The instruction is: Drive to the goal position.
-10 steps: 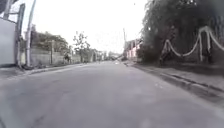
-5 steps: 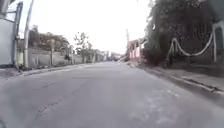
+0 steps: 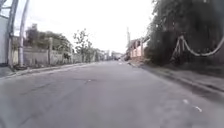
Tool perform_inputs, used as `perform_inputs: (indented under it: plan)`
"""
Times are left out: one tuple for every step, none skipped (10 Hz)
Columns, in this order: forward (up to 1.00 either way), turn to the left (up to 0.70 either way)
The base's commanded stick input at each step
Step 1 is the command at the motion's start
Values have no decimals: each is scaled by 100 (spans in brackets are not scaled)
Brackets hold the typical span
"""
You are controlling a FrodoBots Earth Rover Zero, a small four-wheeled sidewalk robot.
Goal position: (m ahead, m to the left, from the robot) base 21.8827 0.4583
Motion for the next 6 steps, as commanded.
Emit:
perform_inputs:
  plan:
    - [100,5]
    - [100,5]
    - [100,5]
    - [100,5]
    - [100,5]
    - [100,5]
